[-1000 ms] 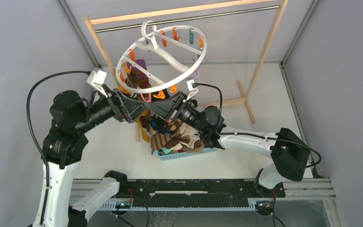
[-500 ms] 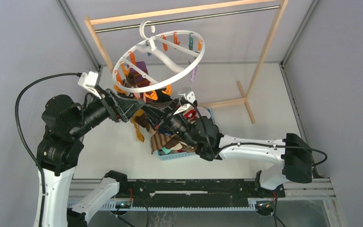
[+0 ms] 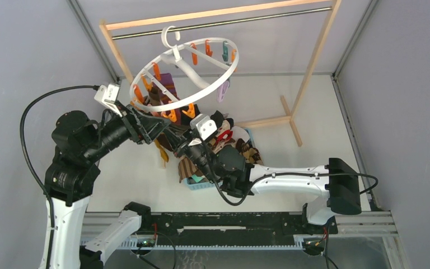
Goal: Clip the socks to the hanger
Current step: Open the clamp at the hanger.
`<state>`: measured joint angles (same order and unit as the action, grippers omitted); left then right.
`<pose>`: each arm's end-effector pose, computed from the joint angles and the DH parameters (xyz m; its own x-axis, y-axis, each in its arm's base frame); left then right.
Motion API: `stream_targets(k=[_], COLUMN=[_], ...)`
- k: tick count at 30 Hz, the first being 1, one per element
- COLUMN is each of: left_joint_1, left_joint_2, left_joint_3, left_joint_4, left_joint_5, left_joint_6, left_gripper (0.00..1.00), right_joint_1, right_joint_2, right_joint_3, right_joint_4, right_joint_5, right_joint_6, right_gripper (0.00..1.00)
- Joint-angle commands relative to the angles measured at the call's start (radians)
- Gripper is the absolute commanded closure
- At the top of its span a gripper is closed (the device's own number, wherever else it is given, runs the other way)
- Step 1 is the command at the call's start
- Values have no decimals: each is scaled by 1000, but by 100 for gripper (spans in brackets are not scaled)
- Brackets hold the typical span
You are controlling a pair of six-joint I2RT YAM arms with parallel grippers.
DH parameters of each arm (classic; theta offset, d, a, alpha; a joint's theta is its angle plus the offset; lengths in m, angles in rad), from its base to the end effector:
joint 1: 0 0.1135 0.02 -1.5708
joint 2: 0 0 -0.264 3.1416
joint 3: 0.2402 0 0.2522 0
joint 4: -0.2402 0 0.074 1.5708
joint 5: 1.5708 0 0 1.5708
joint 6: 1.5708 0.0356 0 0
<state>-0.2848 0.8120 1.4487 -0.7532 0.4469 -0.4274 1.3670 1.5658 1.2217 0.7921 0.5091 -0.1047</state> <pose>0.0965 -0.0443 0.4866 -0.3773 -0.2790 -0.8831 0.5592 0.6914 -0.4574 0.0907 0.3532 0.3969 0.1673 0.3585 -0.9184 -0.7528 0.6479 0.1158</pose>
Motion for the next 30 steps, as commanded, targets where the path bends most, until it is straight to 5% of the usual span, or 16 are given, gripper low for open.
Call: stream_targets(k=[1,12,22,27,30], left_joint_1=[2,2,3,3,3], left_joint_2=[9,14,25,19,11], left_joint_3=[38,48,52,49,47], left_joint_4=[14,43,63,73,77], left_joint_5=[-25,-69,-125,-148,-166], left_joint_6=[39,49,44,45,50], left_gripper=[37,50,38,57,80], right_joint_1=[40,78,105,107,108], right_joint_2=[14,35,63,63,57], right_joint_3=[53,78,102,103,96], right_joint_4=[15,34,44,35,29], right_joint_5=[32,46,57,60,77], right_joint_6=[-148,-249,-322,-323,-313], right_gripper=[100,100,100,100,86])
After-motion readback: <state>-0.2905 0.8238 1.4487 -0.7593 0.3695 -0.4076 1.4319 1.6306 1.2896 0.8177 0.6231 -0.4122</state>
